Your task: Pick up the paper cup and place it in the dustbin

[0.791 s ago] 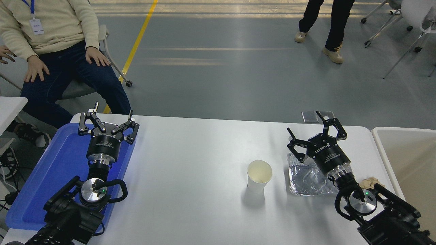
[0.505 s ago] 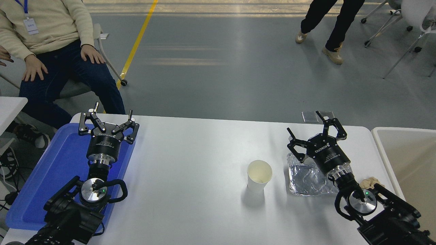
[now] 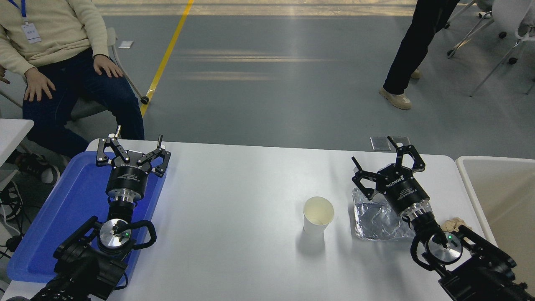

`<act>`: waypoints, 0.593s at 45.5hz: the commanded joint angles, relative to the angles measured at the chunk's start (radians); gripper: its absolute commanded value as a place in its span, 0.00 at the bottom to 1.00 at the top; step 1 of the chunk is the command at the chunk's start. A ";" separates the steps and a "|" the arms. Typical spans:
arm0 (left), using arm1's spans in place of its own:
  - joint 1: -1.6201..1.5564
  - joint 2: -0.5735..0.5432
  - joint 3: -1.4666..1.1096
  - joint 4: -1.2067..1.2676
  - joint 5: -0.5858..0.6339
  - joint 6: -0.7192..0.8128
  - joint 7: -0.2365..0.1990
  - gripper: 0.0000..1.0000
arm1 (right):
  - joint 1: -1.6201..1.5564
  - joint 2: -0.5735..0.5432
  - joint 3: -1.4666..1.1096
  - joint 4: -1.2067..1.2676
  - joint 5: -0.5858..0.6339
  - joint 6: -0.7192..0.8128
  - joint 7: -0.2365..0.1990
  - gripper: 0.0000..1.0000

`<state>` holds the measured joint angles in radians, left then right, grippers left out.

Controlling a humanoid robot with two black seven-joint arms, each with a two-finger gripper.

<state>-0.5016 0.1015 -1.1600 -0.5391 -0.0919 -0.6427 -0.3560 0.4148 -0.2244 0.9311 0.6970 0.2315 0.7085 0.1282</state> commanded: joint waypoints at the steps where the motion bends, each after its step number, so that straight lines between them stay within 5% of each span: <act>1: 0.000 0.000 0.000 -0.001 0.000 0.000 -0.001 1.00 | 0.006 -0.004 0.000 0.006 -0.014 0.002 -0.002 1.00; 17: 0.000 0.001 0.000 0.001 0.000 0.000 -0.001 1.00 | 0.064 -0.043 0.000 0.019 -0.103 -0.027 -0.007 1.00; 27: 0.000 0.001 0.000 -0.001 0.000 0.000 -0.001 1.00 | 0.098 -0.162 -0.003 0.159 -0.127 -0.113 -0.009 1.00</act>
<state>-0.5016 0.1027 -1.1597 -0.5391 -0.0921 -0.6427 -0.3573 0.4751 -0.2900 0.9313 0.7499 0.1405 0.6663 0.1224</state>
